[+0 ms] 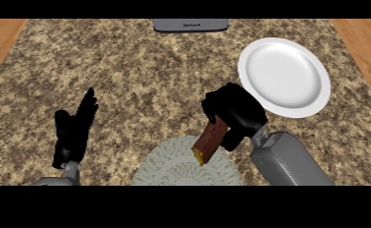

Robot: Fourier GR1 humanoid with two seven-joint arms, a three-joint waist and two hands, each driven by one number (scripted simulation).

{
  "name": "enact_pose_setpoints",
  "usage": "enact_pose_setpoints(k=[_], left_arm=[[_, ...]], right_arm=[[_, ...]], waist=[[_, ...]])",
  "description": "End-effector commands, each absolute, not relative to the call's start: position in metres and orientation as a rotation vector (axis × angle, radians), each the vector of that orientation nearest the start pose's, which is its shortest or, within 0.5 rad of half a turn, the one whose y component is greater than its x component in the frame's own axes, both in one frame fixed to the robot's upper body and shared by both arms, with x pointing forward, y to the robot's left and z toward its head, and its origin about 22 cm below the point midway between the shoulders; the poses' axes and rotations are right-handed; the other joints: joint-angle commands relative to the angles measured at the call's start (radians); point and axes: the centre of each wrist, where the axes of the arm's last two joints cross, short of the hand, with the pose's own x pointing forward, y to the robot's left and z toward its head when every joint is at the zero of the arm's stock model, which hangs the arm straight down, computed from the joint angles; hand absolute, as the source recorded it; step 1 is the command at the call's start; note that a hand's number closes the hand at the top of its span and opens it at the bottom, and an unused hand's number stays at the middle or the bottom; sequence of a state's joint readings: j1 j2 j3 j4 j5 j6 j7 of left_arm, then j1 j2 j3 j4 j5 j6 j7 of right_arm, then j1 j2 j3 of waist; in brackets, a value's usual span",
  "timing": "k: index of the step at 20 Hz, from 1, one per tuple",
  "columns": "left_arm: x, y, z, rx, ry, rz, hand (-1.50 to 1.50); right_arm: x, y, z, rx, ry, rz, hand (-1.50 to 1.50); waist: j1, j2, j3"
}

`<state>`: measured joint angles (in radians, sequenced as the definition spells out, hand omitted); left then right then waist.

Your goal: Pick the sweet potato from the placemat and place it in the plate

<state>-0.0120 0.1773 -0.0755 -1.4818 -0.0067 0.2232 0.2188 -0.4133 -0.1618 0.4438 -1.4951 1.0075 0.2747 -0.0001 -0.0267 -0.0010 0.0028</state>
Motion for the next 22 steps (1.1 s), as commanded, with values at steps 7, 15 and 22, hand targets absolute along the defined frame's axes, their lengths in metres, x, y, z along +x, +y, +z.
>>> enact_pose_setpoints(k=[7,15,22], left_arm=[[0.241,0.267,-0.008,0.244,-1.278,-0.018,0.00],[0.242,0.247,-0.012,0.236,-1.285,-0.030,0.00],[0.249,0.250,-0.002,0.235,-1.284,-0.034,0.00]], right_arm=[[0.298,-0.227,0.133,-0.818,-1.889,0.950,1.50],[0.340,-0.255,0.142,-0.875,-1.726,0.821,1.50],[0.361,-0.300,0.117,-0.900,-1.658,0.838,1.50]], waist=[[0.018,-0.002,-0.002],[0.038,0.003,-0.003],[0.036,0.002,-0.002]])
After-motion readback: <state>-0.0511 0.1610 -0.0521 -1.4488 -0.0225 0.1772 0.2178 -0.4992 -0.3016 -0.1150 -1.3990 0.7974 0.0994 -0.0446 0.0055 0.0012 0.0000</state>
